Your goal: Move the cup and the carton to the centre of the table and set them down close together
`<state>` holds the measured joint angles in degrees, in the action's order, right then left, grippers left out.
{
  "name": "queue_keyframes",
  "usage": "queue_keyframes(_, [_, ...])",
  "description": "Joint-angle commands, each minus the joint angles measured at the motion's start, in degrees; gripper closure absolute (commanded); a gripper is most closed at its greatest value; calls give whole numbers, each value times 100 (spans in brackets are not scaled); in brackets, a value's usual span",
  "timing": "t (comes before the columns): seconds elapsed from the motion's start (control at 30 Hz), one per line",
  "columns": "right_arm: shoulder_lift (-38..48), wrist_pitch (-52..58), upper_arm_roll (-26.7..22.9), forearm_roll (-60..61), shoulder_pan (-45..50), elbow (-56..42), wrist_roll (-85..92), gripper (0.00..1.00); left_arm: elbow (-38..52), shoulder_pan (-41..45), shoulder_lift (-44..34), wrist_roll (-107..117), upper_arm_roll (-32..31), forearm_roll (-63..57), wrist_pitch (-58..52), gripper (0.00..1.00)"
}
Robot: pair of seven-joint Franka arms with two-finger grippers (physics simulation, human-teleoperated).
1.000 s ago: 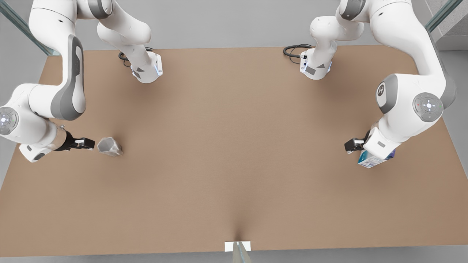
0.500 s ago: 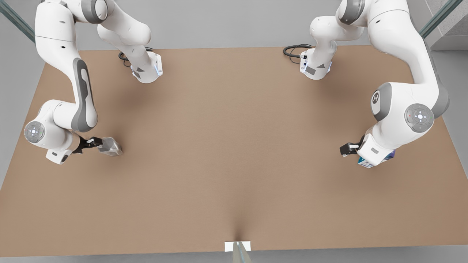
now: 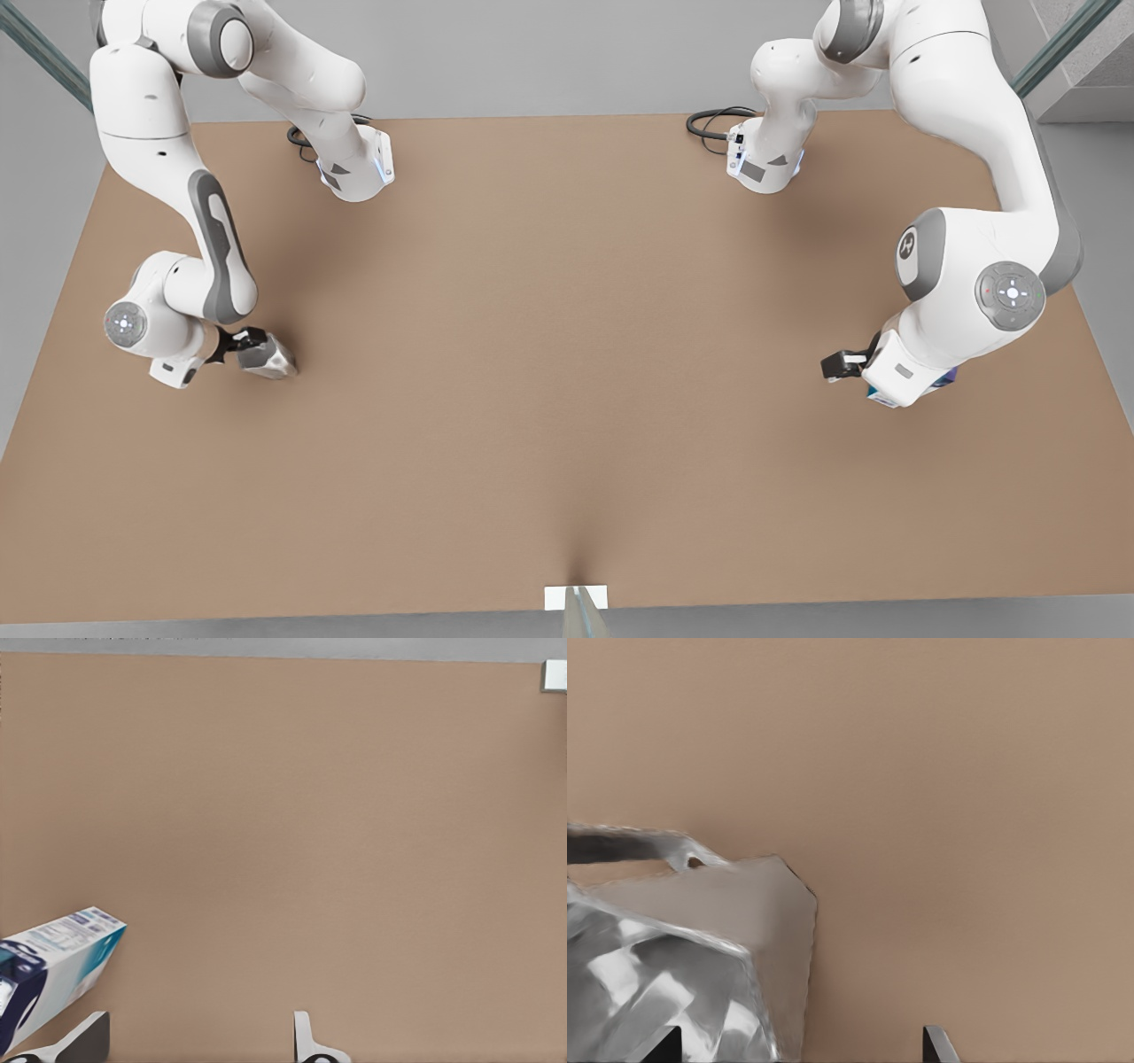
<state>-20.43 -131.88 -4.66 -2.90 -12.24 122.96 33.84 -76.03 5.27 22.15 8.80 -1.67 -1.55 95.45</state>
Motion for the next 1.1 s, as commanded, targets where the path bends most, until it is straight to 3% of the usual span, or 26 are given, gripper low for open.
queue_keyframes(0.0, [-22, -40, 0, 0, 3, 9, 0, 0, 0, 0, 0, -1, 0, 5, 0, 0])
queue_keyframes(0.07, [-48, -128, 0, 0, 3, 106, 0, 0, 0, 0, 0, -10, 0, -3, 0, 0])
queue_keyframes(0.13, [-40, -128, 9, 0, 11, 97, -26, 13, 0, 0, 0, -10, 0, -3, 0, 0])
queue_keyframes(0.17, [-40, -128, 9, 0, 38, 88, -61, 26, 0, 0, 0, -10, 0, -3, 0, 0])
queue_keyframes(0.23, [-48, -119, 26, 0, 90, 71, -272, 79, 0, 0, 0, -10, 0, -3, 0, 0])
queue_keyframes(0.83, [22, 180, 255, 9, 222, -263, -316, 79, 9, 0, -9, -10, 0, -3, 18, 0])
queue_keyframes(0.93, [40, 285, 668, 18, 222, -351, -597, 79, 9, 0, 0, -1, 0, -3, 35, 0])
queue_keyframes(1.0, [22, 619, 1248, 18, 450, -896, -1476, 79, 18, 0, -9, -10, 0, -3, 35, 0])
queue_keyframes(1.07, [-153, 733, 1248, 114, 1127, -1510, -2275, 79, 18, 0, -9, -10, 9, -3, 18, 0])
